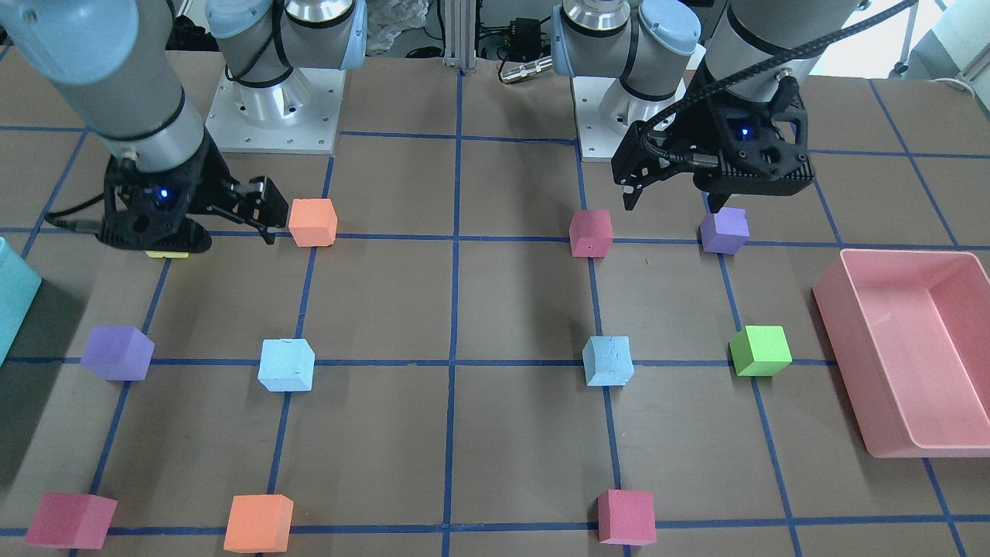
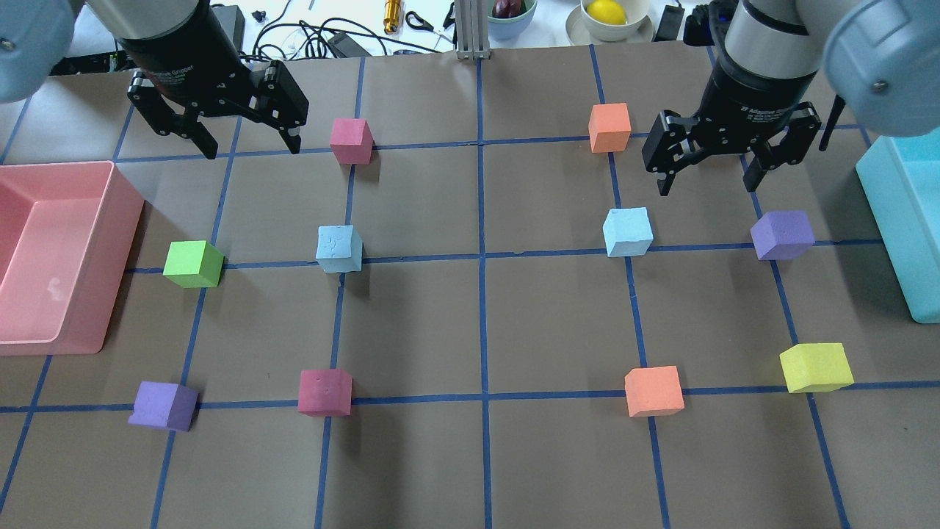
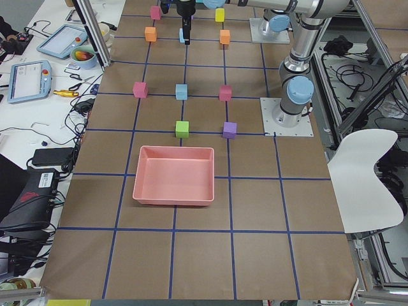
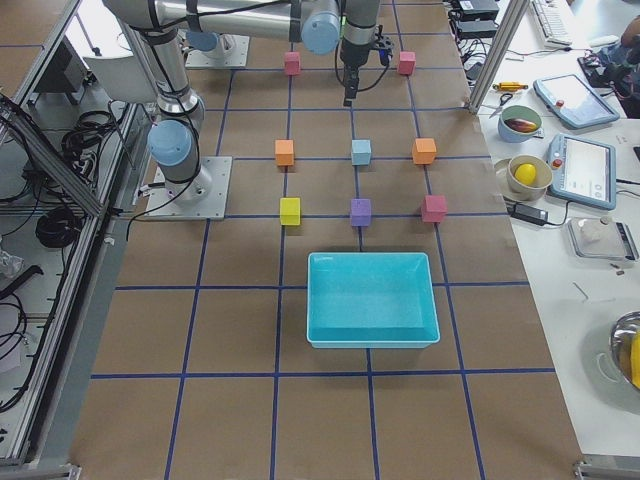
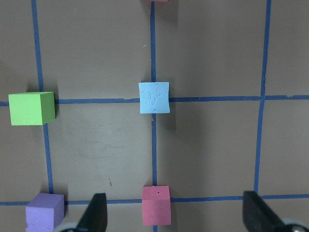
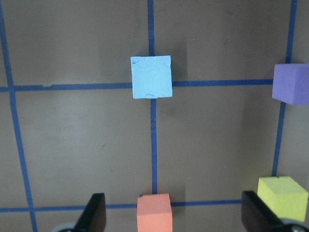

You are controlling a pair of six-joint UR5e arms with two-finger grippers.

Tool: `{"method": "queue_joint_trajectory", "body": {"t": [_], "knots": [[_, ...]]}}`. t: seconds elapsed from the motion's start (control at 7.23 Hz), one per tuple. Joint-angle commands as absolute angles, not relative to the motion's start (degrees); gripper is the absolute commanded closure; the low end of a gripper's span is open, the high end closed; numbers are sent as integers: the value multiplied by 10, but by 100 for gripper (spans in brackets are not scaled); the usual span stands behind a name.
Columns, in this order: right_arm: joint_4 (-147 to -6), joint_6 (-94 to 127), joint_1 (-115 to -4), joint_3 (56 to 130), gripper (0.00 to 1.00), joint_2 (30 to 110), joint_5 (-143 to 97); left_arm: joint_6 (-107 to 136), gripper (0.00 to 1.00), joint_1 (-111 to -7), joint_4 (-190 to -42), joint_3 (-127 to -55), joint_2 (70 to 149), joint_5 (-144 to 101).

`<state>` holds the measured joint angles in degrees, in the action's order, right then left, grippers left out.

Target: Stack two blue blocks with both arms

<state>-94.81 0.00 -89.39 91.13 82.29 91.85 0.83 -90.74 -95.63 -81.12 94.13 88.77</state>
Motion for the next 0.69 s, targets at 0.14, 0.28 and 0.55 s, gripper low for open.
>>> {"method": "queue_joint_trajectory", "body": {"t": [0.14,0.28,0.55], "knots": [[-1045,-2,-894,933,0,728,917,9,0,-907,-956,-811,943,887],[-1100,-6,-894,948,0,700,919,8,0,-908,-956,-811,943,887],[-1179,-31,-894,982,0,667,917,8,0,-907,-956,-811,943,887]]}}
